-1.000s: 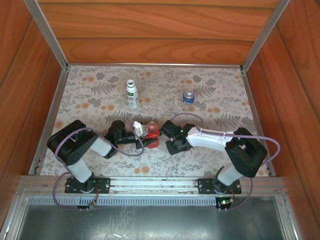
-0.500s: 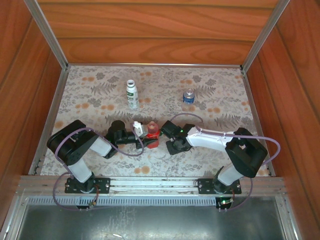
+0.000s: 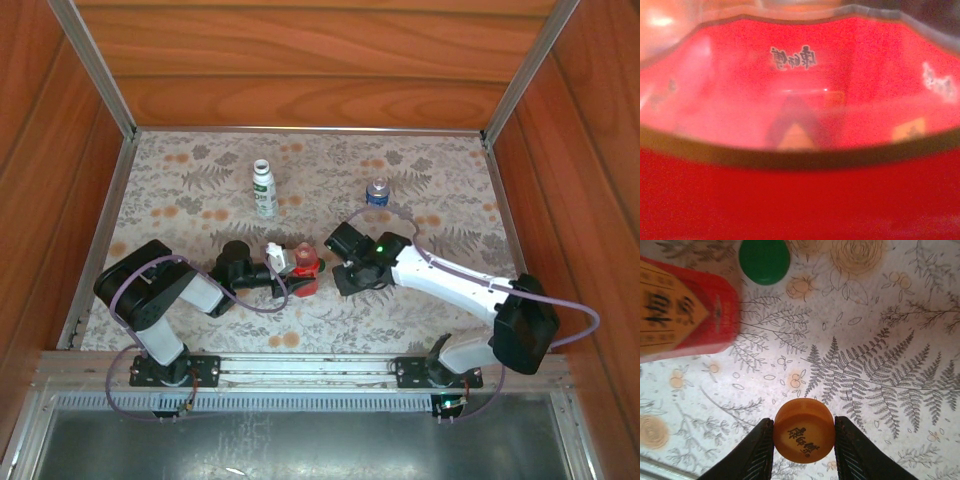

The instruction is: Screw on the bottle caps

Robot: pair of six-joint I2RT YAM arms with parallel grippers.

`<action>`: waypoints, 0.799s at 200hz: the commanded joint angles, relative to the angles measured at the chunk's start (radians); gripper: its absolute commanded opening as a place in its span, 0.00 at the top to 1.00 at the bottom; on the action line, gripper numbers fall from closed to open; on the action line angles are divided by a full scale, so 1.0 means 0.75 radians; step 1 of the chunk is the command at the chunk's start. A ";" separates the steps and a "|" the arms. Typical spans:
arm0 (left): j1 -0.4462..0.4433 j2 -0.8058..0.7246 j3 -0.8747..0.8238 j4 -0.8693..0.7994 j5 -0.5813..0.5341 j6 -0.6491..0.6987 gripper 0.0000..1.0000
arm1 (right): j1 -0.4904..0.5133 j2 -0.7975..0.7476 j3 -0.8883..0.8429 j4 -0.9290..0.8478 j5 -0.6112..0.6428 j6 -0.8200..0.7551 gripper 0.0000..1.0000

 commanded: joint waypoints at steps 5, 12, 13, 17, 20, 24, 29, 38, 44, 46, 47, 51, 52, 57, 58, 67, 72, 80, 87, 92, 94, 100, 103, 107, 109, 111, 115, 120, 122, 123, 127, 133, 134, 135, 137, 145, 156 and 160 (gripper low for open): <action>0.007 0.005 0.008 -0.015 0.017 0.011 0.47 | 0.010 -0.019 0.121 -0.178 0.012 -0.046 0.64; 0.007 0.005 0.008 -0.015 0.017 0.010 0.47 | 0.010 -0.016 0.157 -0.207 0.022 -0.059 0.64; 0.006 0.004 0.007 -0.015 0.017 0.009 0.47 | 0.010 -0.015 0.161 -0.211 0.024 -0.061 0.64; 0.007 0.004 0.006 -0.015 0.016 0.011 0.47 | 0.009 -0.012 0.183 -0.225 0.028 -0.070 0.64; 0.007 0.004 0.007 -0.015 0.018 0.010 0.47 | 0.009 -0.010 0.200 -0.234 0.032 -0.075 0.64; 0.007 0.003 0.007 -0.014 0.019 0.009 0.47 | 0.009 -0.008 0.220 -0.246 0.035 -0.084 0.64; 0.007 0.004 0.005 -0.015 0.020 0.012 0.47 | 0.009 -0.003 0.249 -0.259 0.037 -0.092 0.64; 0.006 0.006 0.006 -0.016 0.019 0.011 0.47 | 0.007 0.003 0.293 -0.270 0.029 -0.112 0.64; 0.007 0.006 0.006 -0.015 0.020 0.012 0.47 | 0.007 0.010 0.323 -0.273 0.022 -0.128 0.64; 0.006 0.008 0.008 -0.015 0.020 0.011 0.47 | 0.007 0.013 0.332 -0.274 0.020 -0.132 0.64; 0.007 0.009 0.008 -0.015 0.019 0.012 0.47 | 0.008 0.015 0.336 -0.276 0.020 -0.135 0.64; 0.007 0.009 0.009 -0.015 0.019 0.012 0.47 | 0.007 0.021 0.358 -0.280 0.019 -0.145 0.64; 0.008 0.010 0.008 -0.015 0.019 0.012 0.47 | 0.008 0.022 0.362 -0.282 0.019 -0.147 0.64; 0.008 0.010 0.008 -0.015 0.022 0.013 0.47 | 0.007 0.033 0.391 -0.291 0.019 -0.161 0.64; 0.008 0.010 0.009 -0.015 0.022 0.013 0.47 | 0.007 0.035 0.396 -0.295 0.019 -0.162 0.64; 0.008 0.012 0.009 -0.015 0.020 0.016 0.47 | 0.007 0.056 0.447 -0.317 0.024 -0.188 0.64; 0.007 0.012 0.008 -0.015 0.020 0.016 0.47 | 0.007 0.069 0.476 -0.330 0.029 -0.202 0.64; 0.006 0.012 0.009 -0.015 0.018 0.016 0.47 | 0.007 0.091 0.522 -0.350 0.033 -0.221 0.64; 0.006 0.014 0.009 -0.016 0.020 0.016 0.47 | 0.008 0.111 0.564 -0.371 0.033 -0.241 0.64; 0.006 0.015 0.008 -0.014 0.021 0.017 0.47 | 0.008 0.123 0.592 -0.383 0.033 -0.253 0.64; 0.007 0.015 0.008 -0.015 0.020 0.018 0.47 | 0.007 0.130 0.602 -0.387 0.033 -0.257 0.64; 0.006 0.016 0.008 -0.015 0.020 0.019 0.47 | 0.007 0.143 0.638 -0.399 0.028 -0.270 0.64; 0.006 0.016 0.009 -0.016 0.019 0.020 0.47 | 0.007 0.150 0.655 -0.404 0.025 -0.277 0.64; 0.006 0.017 0.009 -0.015 0.020 0.020 0.47 | 0.006 0.158 0.678 -0.410 0.022 -0.286 0.64; 0.006 0.017 0.009 -0.015 0.021 0.021 0.47 | 0.008 0.163 0.688 -0.413 0.020 -0.290 0.64; 0.007 0.018 0.009 -0.015 0.020 0.019 0.47 | 0.008 0.168 0.698 -0.416 0.019 -0.295 0.64; 0.006 0.018 0.008 -0.016 0.021 0.022 0.47 | 0.008 0.176 0.721 -0.422 0.016 -0.305 0.64; 0.007 0.019 0.009 -0.016 0.021 0.021 0.47 | 0.007 0.186 0.746 -0.430 0.007 -0.315 0.64; 0.006 0.018 0.008 -0.015 0.020 0.021 0.47 | 0.007 0.190 0.756 -0.431 0.004 -0.320 0.64; 0.007 0.018 0.008 -0.015 0.021 0.021 0.47 | 0.008 0.191 0.761 -0.433 0.003 -0.323 0.64; 0.007 0.018 0.009 -0.015 0.021 0.022 0.47 | 0.007 0.197 0.779 -0.436 -0.004 -0.335 0.64; 0.007 0.020 0.011 -0.014 0.023 0.020 0.47 | 0.007 0.207 0.802 -0.440 -0.010 -0.349 0.64; 0.007 0.020 0.011 -0.015 0.024 0.020 0.47 | 0.007 0.208 0.806 -0.441 -0.012 -0.352 0.64; 0.006 0.021 0.011 -0.015 0.023 0.021 0.47 | 0.008 0.209 0.809 -0.441 -0.014 -0.354 0.64; 0.007 0.022 0.010 -0.015 0.023 0.020 0.47 | 0.008 0.211 0.817 -0.441 -0.017 -0.358 0.64; 0.007 0.024 0.012 -0.016 0.023 0.018 0.47 | 0.007 0.220 0.837 -0.439 -0.035 -0.374 0.64; 0.008 0.030 0.015 -0.015 0.027 0.018 0.47 | 0.008 0.234 0.862 -0.435 -0.059 -0.389 0.64; 0.008 0.032 0.015 -0.016 0.028 0.018 0.47 | 0.007 0.240 0.870 -0.436 -0.069 -0.394 0.64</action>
